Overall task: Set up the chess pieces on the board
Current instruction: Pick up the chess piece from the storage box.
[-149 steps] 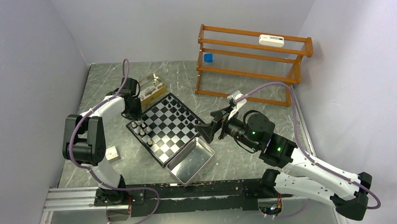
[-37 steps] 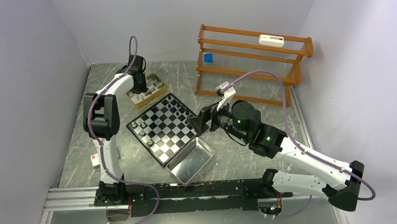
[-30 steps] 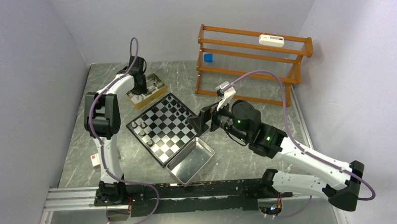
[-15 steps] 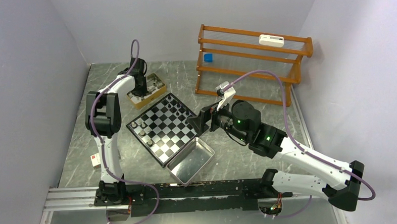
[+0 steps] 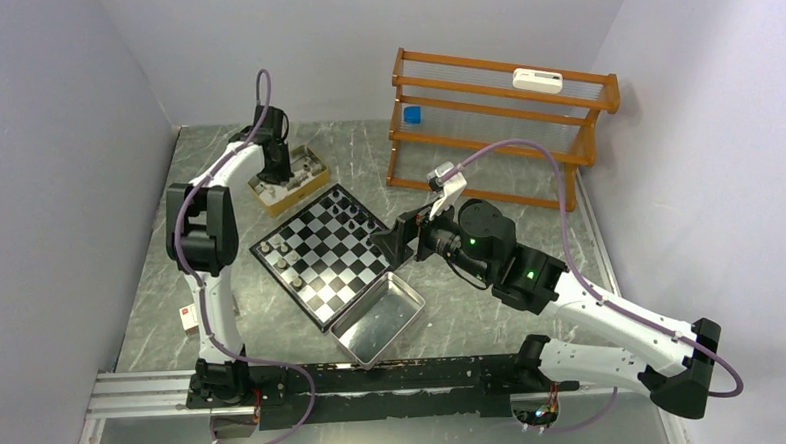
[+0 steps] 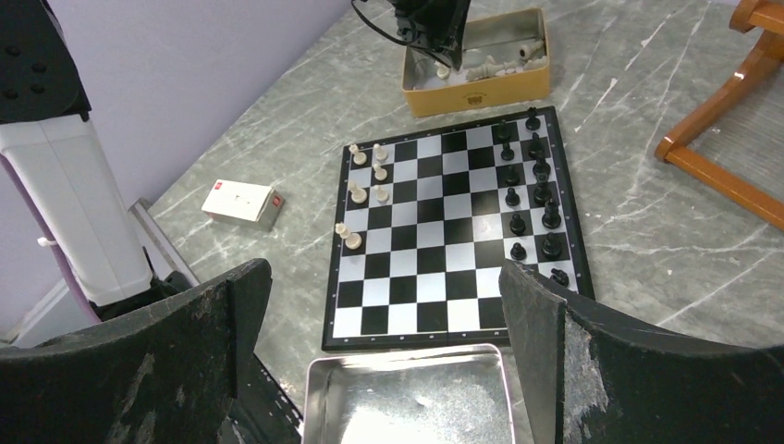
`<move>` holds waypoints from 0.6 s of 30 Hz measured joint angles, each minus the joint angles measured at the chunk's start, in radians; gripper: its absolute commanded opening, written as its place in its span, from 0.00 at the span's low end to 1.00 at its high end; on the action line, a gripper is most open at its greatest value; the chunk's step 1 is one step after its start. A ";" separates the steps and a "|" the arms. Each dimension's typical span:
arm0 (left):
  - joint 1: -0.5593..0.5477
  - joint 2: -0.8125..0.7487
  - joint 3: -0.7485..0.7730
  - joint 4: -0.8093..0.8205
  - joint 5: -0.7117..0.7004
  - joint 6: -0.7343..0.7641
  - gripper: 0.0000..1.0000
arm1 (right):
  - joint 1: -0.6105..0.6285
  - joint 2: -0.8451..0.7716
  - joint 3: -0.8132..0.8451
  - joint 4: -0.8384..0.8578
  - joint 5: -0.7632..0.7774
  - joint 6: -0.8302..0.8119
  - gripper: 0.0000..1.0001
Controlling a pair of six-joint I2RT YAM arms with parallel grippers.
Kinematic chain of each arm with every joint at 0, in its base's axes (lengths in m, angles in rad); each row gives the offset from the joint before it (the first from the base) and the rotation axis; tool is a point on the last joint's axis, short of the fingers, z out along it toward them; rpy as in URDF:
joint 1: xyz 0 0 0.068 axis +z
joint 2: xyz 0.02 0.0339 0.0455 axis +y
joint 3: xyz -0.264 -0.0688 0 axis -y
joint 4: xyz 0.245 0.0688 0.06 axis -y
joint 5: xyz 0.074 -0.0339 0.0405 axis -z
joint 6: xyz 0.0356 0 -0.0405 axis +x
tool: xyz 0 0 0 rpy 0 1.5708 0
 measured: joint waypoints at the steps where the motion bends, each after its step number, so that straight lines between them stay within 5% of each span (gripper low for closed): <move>1: 0.000 -0.005 0.005 -0.005 0.003 0.000 0.15 | 0.000 0.000 0.000 0.000 0.000 0.001 0.99; 11: 0.000 -0.163 -0.045 -0.042 0.077 -0.012 0.15 | 0.000 -0.012 -0.016 0.000 -0.001 0.021 0.99; 18: -0.018 -0.296 -0.213 -0.047 0.121 -0.025 0.15 | 0.000 -0.061 -0.041 -0.001 0.000 0.031 0.99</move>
